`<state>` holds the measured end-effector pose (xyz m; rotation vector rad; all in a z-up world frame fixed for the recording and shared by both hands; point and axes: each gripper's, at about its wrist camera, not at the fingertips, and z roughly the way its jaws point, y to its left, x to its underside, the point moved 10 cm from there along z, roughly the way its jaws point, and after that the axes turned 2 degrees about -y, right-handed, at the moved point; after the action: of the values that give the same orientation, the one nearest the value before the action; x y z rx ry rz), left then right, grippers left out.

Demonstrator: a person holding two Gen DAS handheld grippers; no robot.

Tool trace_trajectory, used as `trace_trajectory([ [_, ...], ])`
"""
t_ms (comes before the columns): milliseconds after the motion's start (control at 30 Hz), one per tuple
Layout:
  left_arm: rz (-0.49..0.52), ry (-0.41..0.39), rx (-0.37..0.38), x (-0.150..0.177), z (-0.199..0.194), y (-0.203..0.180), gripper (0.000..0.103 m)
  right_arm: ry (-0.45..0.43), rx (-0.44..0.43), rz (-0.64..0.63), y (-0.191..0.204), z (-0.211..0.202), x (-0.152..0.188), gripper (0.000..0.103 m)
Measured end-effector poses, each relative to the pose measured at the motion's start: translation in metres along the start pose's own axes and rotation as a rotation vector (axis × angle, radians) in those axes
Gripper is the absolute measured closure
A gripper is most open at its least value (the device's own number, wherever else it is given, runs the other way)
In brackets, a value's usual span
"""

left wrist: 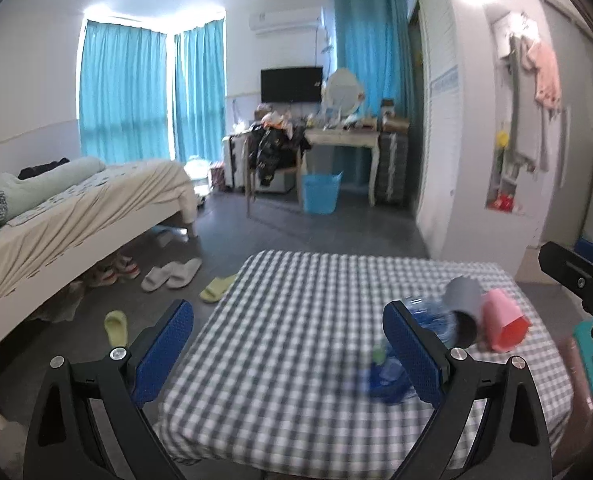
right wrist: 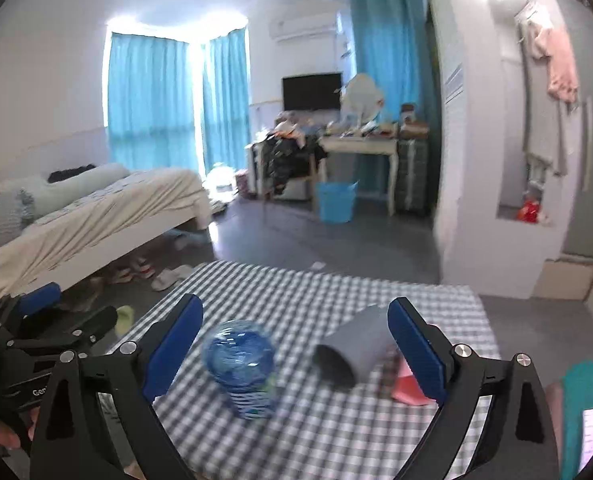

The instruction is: Flip cup upside down

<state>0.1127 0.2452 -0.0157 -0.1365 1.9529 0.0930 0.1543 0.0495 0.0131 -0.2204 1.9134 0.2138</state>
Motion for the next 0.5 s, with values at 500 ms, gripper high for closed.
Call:
trace_trajectory([
  [500,-0.045,-0.052,0.084,0.03,-0.037,-0.019,0.005,0.056,0.04,-0.016,-0.008,-0.046,0.059,0.006],
])
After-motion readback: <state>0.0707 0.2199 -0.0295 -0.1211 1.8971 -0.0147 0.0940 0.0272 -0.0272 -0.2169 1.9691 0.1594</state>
